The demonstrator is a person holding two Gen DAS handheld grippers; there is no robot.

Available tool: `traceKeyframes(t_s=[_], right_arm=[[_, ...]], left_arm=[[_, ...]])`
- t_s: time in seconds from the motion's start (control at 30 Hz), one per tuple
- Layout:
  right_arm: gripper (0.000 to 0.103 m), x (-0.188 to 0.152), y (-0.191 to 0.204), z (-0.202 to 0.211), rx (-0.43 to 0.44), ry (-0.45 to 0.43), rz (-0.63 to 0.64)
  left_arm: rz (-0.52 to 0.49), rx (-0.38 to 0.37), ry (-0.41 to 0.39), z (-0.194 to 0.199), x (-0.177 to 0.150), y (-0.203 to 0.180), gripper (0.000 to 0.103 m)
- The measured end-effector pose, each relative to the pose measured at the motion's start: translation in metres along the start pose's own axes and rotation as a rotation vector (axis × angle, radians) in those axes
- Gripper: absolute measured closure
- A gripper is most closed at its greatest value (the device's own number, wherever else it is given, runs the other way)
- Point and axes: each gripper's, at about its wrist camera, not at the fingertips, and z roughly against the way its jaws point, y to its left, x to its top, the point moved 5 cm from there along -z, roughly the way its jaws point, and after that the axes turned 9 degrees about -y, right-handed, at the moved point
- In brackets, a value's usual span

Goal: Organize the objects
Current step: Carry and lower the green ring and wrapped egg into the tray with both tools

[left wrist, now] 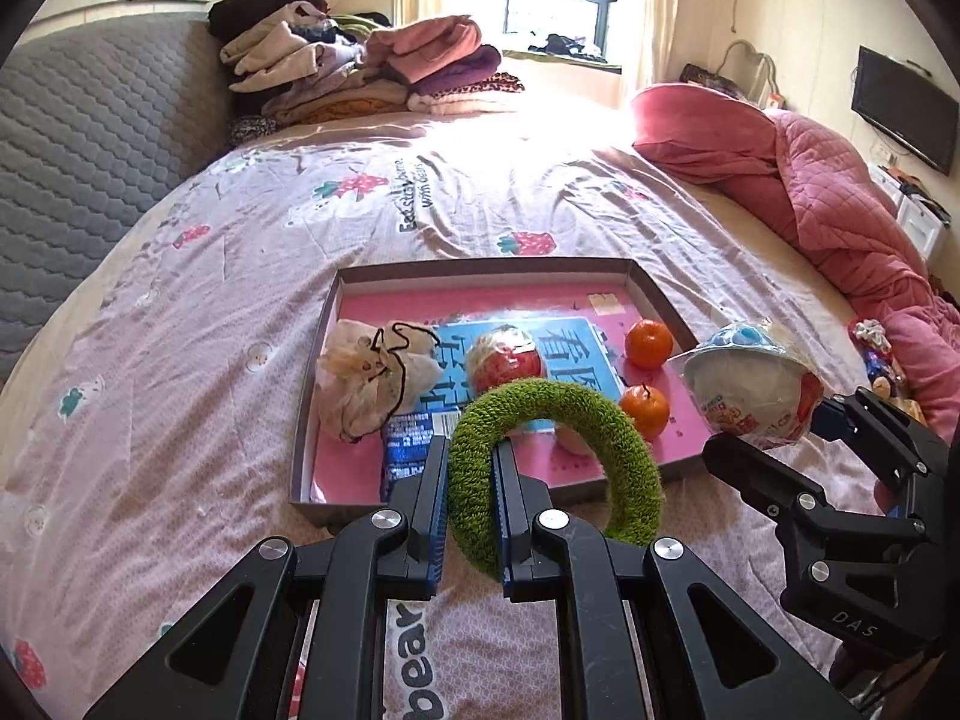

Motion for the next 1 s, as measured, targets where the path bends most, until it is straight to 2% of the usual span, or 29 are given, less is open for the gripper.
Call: traceKeyframes(t_s=[0.3, 0.5, 1.0], right_arm=[[0.048, 0.02, -0.02, -0.014, -0.041, -0.018, 0.026], [0.048, 0.018, -0.032, -0.029, -0.053, -0.004, 0.023], [0.048, -0.018, -0.054, -0.065, -0.094, 0.117, -0.024]], left_arm=[[0.012, 0.037, -0.016, -0.02, 0.026, 0.016, 0.09], [0.04, 0.063, -0.002, -0.045, 0.033, 0.029, 0.09], [0.054, 0.098, 0.076, -0.092, 0.002, 0.04, 0.09]])
